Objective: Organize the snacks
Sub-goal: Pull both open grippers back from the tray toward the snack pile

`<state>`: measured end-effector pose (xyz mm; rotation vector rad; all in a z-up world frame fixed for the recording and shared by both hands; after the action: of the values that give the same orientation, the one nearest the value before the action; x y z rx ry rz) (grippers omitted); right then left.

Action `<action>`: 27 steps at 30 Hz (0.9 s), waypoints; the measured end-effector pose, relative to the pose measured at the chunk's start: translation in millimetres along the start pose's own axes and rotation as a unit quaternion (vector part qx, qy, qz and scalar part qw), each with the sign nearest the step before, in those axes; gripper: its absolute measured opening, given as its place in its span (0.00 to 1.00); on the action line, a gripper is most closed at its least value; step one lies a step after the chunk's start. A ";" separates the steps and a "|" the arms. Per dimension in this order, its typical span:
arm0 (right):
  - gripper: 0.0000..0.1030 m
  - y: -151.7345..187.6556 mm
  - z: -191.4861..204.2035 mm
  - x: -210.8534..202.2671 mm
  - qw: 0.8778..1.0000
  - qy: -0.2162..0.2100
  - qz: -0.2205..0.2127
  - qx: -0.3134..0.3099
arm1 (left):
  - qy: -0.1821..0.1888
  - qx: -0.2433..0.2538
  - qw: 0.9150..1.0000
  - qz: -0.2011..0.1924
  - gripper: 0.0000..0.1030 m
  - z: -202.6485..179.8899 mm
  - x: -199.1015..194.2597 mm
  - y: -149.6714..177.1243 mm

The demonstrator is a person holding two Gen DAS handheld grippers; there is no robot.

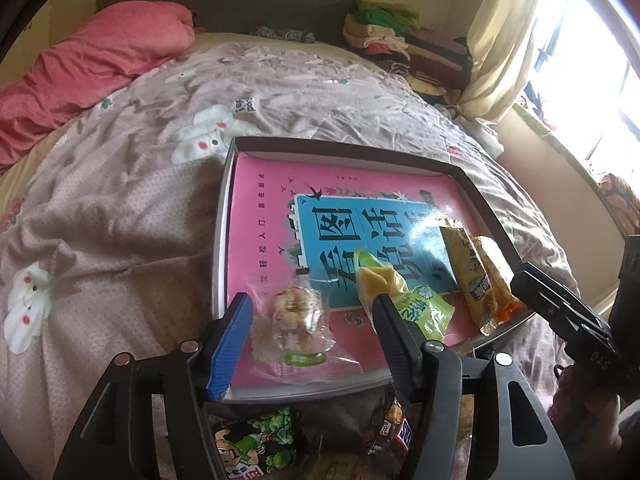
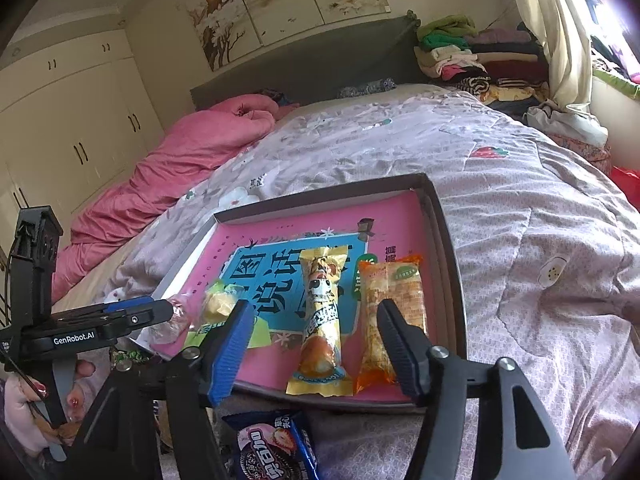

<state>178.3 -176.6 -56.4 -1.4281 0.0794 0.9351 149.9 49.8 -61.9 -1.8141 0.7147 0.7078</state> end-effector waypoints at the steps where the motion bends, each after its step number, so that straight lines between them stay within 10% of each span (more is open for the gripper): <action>1: 0.63 -0.5 0.8 -0.9 1.000 0.002 -0.001 -0.002 | 0.000 0.000 1.000 -0.001 0.63 0.3 -0.9 -0.7; 27: 0.89 -4.3 19.2 -26.1 0.999 -0.015 -0.043 -0.017 | -0.004 0.003 0.999 -0.041 0.76 3.3 -39.7 -8.1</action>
<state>154.6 -172.6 -34.3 -1.4377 -0.0215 0.8900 129.6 61.2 -28.6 -1.8229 0.6320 0.6581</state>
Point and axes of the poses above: each gripper's, at about its wrist camera, not at the fingertips, and x roughly the way its jaws point, z to its left, y to its underside, the point moved 4 cm from there along x, roughly the way its jaws point, and after that the axes turned 7 degrees about -x, right-handed, at the moved point
